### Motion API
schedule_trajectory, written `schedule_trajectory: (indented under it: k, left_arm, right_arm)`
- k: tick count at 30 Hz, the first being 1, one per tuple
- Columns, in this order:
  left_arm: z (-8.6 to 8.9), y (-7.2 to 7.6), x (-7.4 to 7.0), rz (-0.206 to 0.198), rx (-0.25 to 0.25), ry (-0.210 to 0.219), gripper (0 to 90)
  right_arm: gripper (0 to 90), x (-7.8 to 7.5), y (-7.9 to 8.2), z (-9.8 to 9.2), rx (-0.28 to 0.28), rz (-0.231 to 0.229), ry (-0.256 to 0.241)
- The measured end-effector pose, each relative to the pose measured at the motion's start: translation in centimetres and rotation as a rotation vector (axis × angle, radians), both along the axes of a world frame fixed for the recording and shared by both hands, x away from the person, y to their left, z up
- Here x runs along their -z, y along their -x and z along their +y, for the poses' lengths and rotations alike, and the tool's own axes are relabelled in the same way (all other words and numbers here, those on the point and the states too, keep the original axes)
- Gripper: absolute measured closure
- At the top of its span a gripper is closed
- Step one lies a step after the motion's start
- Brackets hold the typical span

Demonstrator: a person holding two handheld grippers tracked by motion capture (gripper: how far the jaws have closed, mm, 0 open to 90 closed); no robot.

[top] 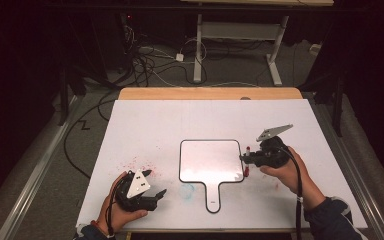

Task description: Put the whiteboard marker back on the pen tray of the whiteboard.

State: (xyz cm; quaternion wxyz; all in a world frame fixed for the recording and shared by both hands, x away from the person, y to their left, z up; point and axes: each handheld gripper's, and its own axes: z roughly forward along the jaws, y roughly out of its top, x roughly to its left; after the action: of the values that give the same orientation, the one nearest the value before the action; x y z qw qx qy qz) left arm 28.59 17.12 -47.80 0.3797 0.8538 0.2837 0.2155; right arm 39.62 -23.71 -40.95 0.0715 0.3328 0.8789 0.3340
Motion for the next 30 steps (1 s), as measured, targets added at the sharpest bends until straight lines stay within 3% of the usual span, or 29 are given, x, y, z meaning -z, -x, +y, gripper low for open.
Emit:
schedule_trajectory:
  k: [2, 5, 12, 17, 23, 26, 30]
  left_arm:
    - [0.0, 0.0, 0.0, 0.003, 0.001, -0.002, 20.7]
    - [0.0, 0.0, 0.1, 0.006, -0.002, -0.006, 20.7]
    - [-0.2, 0.0, 0.1, 0.010, 0.007, -0.019, 20.7]
    - [-0.2, -0.1, 0.2, 0.014, 0.008, -0.023, 20.7]
    - [-0.3, -0.1, 0.2, 0.017, 0.012, -0.028, 20.7]
    - [-0.3, -0.1, 0.2, 0.017, 0.014, -0.031, 20.7]
    - [-0.3, -0.1, 0.2, 0.019, 0.014, -0.031, 20.7]
  right_arm:
    - [80.3, 0.6, -0.8, 0.0, 0.025, 0.023, -0.045]
    - [79.0, 1.4, -1.8, 0.3, 0.090, 0.028, -0.061]
    - [78.6, 3.6, -2.8, 2.2, 0.174, -0.009, -0.022]
    - [76.8, 4.8, -2.6, 2.8, 0.199, -0.053, 0.048]
    - [72.1, 5.0, -2.4, 2.9, 0.209, -0.095, 0.078]
    - [67.3, 4.9, -2.5, 3.1, 0.228, -0.141, 0.126]
    - [65.7, 5.0, -2.9, 2.8, 0.244, -0.145, 0.126]
